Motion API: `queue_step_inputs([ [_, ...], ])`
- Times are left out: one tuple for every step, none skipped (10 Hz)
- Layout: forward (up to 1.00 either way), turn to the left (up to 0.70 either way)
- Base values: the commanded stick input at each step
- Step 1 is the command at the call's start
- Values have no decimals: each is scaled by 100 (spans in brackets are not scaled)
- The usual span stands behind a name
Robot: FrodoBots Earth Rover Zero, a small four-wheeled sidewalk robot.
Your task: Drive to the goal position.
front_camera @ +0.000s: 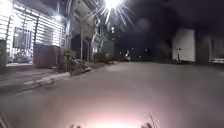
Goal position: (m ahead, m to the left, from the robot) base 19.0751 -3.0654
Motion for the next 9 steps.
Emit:
queue_step_inputs([
  [100, -24],
  [100, -16],
  [100, -12],
  [100, -7],
  [100, -3],
  [100, 0],
  [100, 0],
  [100, 0],
  [100, -12],
])
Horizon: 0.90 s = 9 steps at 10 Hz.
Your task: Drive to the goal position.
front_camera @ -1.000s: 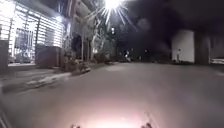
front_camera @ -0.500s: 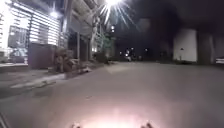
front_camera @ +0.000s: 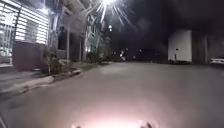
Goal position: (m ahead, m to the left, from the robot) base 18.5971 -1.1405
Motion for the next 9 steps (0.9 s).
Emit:
queue_step_inputs([
  [100, -29],
  [100, -39],
  [100, -40],
  [97, -39],
  [50, -14],
  [21, 0],
  [14, 0],
  [7, 0],
  [0, 0],
])
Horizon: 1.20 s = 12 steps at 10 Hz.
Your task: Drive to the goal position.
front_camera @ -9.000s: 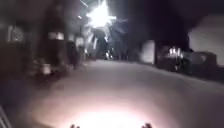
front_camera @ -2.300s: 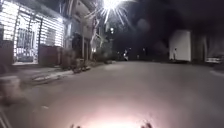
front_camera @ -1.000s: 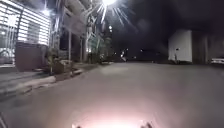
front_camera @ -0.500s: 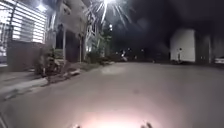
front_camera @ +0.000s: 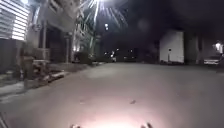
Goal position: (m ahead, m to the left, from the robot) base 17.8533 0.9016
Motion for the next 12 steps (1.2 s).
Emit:
queue_step_inputs([
  [0, 0],
  [0, 0],
  [0, 0],
  [0, 0],
  [0, 0],
  [0, 0],
  [0, 0],
  [0, 0],
  [10, 0],
  [22, 0],
  [34, 0],
  [45, 0],
])
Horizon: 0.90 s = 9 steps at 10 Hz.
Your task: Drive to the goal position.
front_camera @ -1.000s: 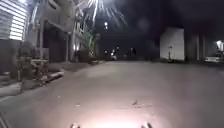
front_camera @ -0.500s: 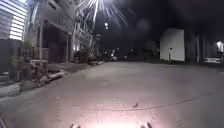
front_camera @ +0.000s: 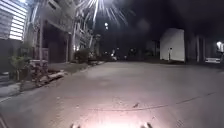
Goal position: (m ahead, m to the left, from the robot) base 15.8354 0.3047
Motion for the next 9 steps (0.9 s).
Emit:
queue_step_inputs([
  [57, 0],
  [69, 0],
  [81, 0],
  [92, 0],
  [100, 0],
  [100, 0],
  [100, 0],
  [100, 0],
  [100, 0],
])
